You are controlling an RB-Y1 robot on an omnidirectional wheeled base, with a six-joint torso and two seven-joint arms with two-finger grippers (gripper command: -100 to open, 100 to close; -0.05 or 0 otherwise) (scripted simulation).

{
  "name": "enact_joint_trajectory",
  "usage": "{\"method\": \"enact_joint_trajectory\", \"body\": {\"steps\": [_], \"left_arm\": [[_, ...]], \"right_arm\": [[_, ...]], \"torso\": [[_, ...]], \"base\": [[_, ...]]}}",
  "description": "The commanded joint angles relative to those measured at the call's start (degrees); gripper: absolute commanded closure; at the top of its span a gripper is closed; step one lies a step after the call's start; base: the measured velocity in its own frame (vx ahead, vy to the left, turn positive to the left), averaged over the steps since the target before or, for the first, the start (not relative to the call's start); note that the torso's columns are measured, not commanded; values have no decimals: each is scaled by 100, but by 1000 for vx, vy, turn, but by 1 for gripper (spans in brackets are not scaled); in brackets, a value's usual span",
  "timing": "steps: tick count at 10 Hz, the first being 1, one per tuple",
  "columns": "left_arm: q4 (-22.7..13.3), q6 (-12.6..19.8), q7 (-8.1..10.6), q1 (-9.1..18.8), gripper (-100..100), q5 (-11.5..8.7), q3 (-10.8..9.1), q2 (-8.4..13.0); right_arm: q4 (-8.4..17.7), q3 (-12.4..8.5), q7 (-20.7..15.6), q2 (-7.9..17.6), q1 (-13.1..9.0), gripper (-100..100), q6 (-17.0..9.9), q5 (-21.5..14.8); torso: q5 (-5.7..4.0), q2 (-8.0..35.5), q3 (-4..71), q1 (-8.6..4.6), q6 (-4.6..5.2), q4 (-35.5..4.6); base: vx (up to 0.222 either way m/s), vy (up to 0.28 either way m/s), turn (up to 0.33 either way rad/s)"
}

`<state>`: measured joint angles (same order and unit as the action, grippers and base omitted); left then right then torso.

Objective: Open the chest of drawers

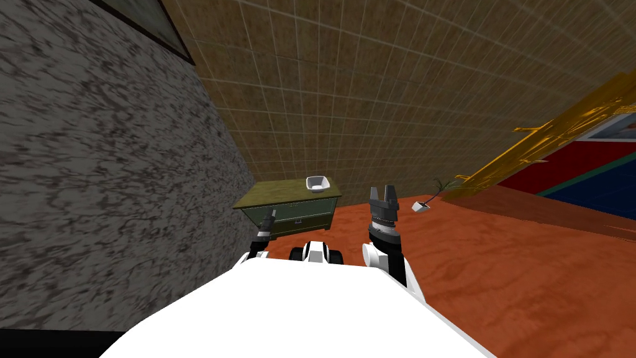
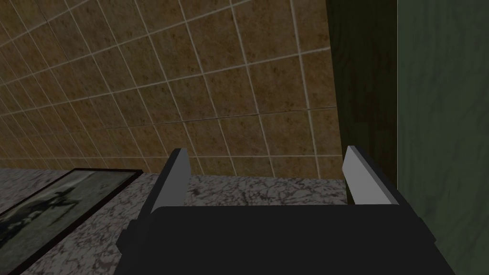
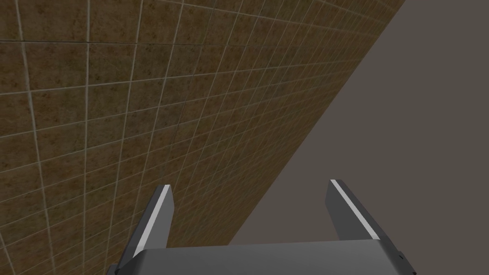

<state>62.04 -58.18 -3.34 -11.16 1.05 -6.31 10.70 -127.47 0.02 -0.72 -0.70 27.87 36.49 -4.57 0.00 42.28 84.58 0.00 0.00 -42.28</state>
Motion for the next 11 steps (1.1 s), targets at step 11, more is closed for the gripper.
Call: {"method": "enact_joint_trajectory", "body": {"steps": [11], "left_arm": [[-2278,-1106,-3,546,-100,-45,-270,-438]], "right_arm": [[0,0,0,0,0,0,0,0]], "torso": [[1,1,-2,1,0,-1]], "base": [[73,-41,13]]}}
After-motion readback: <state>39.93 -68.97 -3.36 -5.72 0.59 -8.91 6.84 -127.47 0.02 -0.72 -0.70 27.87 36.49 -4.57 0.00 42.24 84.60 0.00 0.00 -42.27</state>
